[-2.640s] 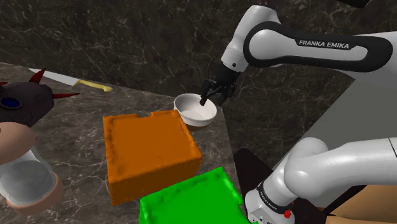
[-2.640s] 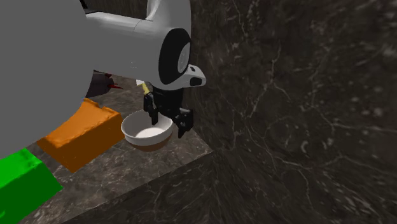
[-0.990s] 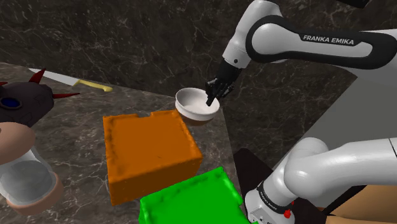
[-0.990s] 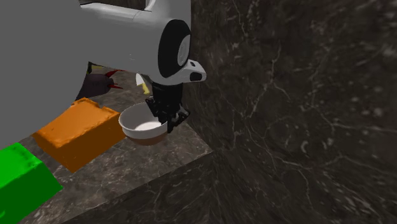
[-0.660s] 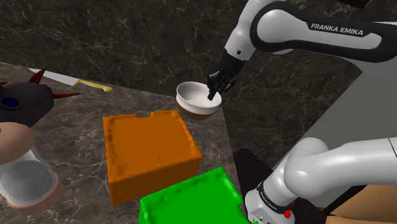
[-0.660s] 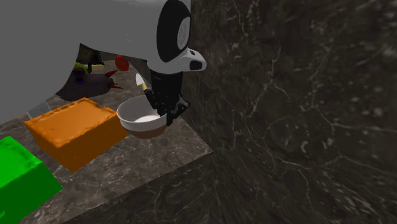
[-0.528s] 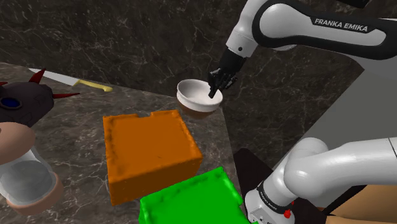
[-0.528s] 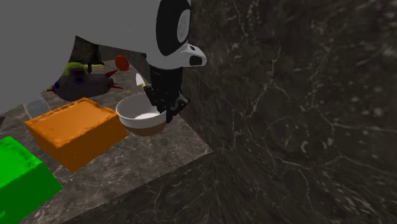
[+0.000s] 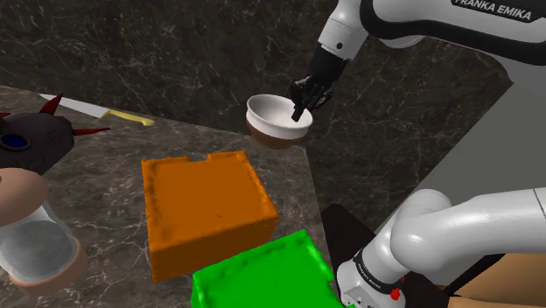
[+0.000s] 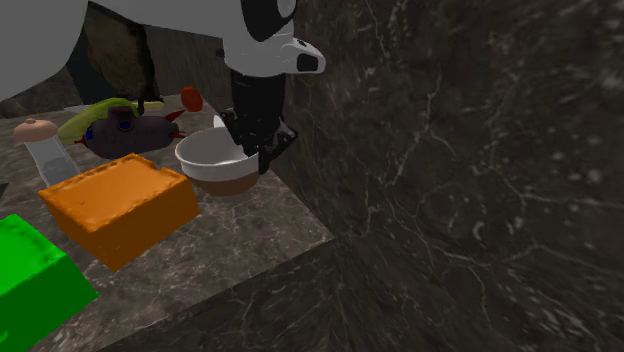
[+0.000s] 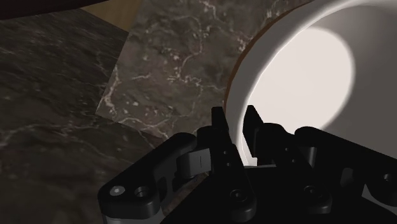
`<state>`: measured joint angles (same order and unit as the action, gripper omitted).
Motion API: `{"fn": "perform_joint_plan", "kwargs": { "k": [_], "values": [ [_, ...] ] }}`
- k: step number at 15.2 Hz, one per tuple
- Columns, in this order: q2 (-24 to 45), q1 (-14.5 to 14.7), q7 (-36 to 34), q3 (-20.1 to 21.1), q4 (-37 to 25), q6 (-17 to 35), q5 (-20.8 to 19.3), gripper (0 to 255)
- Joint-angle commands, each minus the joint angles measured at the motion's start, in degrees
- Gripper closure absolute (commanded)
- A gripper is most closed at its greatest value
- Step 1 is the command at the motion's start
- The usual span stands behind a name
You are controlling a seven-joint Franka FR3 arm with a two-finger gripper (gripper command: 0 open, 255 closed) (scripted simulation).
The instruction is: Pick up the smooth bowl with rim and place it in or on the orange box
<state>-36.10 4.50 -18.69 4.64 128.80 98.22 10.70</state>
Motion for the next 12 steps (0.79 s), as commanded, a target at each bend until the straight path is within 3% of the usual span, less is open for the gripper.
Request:
{"fn": "perform_joint_plan", "kwargs": {
  "k": [1, 12],
  "values": [
    [0.44, -0.01, -0.25, -0.05, -1.91, -1.43, -0.08, 255],
    [2.84, -0.09, -1.31, -0.43, -11.79, -8.85, -0.50, 255]
  ]
}}
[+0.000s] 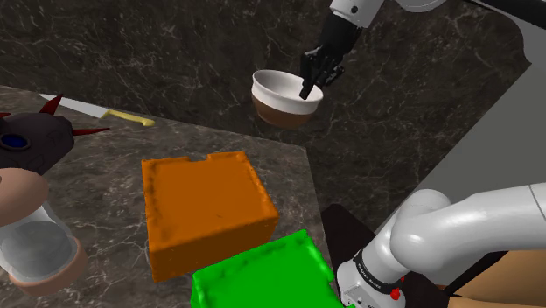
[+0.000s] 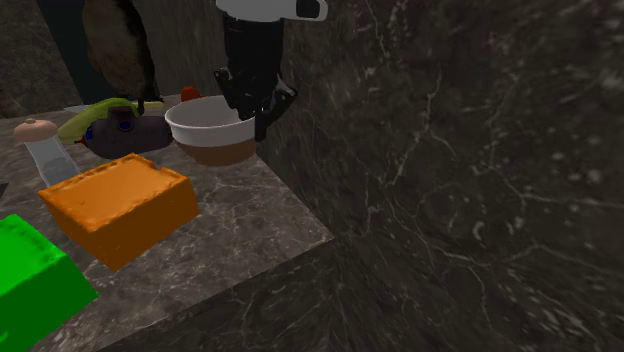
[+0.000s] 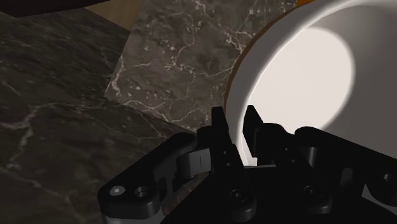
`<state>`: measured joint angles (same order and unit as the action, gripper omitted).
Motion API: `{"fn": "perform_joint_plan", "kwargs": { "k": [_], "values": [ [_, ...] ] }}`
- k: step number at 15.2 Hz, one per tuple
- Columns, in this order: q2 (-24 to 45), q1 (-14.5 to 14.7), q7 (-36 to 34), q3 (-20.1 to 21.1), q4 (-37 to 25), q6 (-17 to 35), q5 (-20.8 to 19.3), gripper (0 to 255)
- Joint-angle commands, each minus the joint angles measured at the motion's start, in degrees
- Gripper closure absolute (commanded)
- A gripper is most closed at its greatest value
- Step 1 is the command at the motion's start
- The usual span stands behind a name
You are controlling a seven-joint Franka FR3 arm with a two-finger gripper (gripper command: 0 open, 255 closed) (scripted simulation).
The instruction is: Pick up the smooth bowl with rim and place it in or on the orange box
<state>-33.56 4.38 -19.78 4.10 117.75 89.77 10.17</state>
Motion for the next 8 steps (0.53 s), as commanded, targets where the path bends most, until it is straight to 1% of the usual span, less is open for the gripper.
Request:
{"fn": "perform_joint_plan", "kwargs": {
  "k": [1, 8],
  "values": [
    [0.11, 0.42, -1.61, 1.23, -0.81, -0.42, 0.53, 255],
    [0.47, 2.84, -11.47, 9.26, -2.97, -0.34, 3.79, 255]
  ]
}}
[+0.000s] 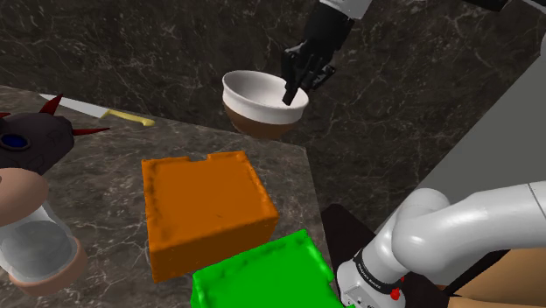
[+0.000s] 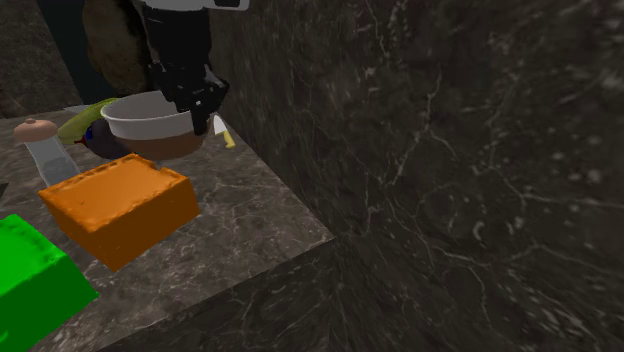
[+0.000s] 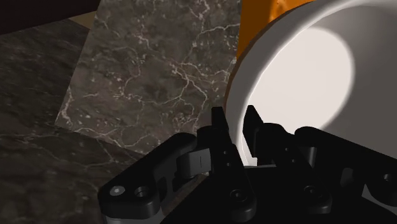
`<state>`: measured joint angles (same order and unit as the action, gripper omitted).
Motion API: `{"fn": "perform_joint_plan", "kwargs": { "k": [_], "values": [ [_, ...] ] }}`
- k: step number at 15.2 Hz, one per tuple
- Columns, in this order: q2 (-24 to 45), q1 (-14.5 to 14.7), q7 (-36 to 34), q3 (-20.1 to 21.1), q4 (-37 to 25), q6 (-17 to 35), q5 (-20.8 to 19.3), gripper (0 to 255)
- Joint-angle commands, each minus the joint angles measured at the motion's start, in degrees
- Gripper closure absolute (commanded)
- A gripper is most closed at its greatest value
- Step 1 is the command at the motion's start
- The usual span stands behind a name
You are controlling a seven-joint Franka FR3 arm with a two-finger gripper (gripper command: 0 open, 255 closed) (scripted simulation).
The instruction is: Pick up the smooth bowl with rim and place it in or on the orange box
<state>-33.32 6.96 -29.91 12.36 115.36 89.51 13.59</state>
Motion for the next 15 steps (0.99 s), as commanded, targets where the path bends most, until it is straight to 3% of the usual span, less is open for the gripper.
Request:
{"fn": "perform_joint_plan", "kwargs": {
  "k": [1, 9, 15],
  "values": [
    [0.53, 0.56, -2.78, 2.18, -1.15, -0.03, 0.77, 255],
    [5.40, 2.37, -14.82, 12.30, -7.99, 0.64, 2.63, 255],
    [3.62, 2.79, -13.94, 12.55, -1.89, 4.97, 3.41, 255]
  ]
}}
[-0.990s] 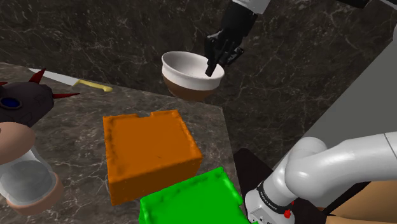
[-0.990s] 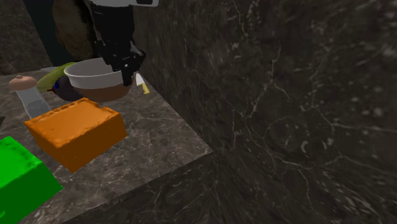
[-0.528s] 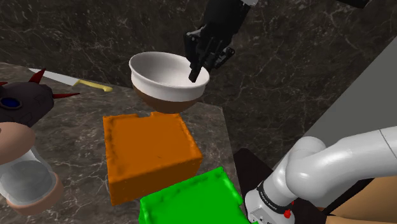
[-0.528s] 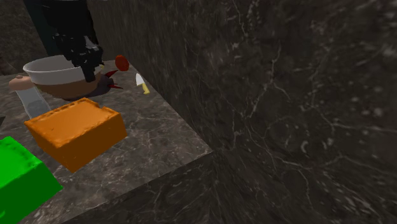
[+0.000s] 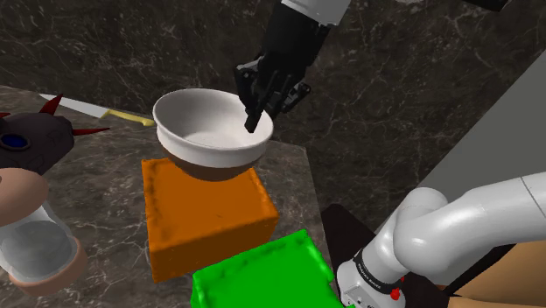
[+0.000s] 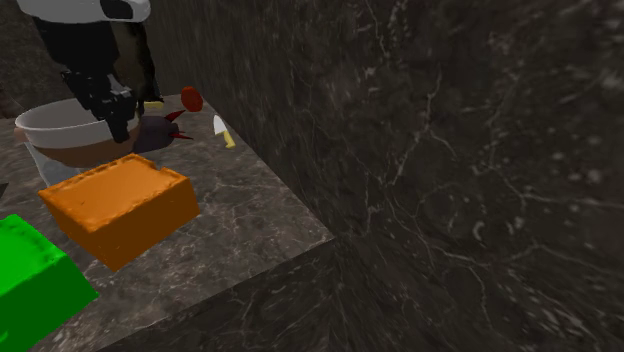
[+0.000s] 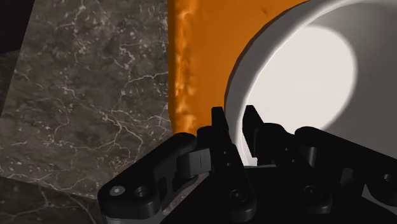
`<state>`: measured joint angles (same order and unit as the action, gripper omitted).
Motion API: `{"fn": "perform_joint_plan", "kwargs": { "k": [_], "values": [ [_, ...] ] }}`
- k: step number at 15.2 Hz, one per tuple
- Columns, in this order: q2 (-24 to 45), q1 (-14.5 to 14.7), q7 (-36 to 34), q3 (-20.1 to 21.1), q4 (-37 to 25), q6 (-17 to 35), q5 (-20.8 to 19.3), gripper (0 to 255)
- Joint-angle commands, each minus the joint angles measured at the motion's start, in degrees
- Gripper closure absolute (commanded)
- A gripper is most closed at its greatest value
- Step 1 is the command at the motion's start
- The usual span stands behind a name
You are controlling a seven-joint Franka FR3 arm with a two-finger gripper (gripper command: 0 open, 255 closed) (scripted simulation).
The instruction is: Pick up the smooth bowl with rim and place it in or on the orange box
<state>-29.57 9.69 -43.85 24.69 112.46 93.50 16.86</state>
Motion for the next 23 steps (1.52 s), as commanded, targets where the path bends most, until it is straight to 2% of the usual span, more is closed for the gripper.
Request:
{"fn": "perform_joint_plan", "kwargs": {
  "k": [1, 11, 19, 20, 23],
  "values": [
    [-0.38, 0.14, 0.15, 0.28, 1.98, 1.69, 0.27, 255],
    [-2.21, 0.84, 1.37, 1.18, 11.14, 9.03, 1.59, 255],
    [-2.21, 0.84, 1.37, 1.18, 11.14, 9.03, 1.59, 255],
    [-2.22, 0.84, 1.37, 1.18, 11.15, 9.03, 1.59, 0],
    [-2.22, 0.84, 1.37, 1.18, 11.15, 9.03, 1.59, 0]
  ]
}}
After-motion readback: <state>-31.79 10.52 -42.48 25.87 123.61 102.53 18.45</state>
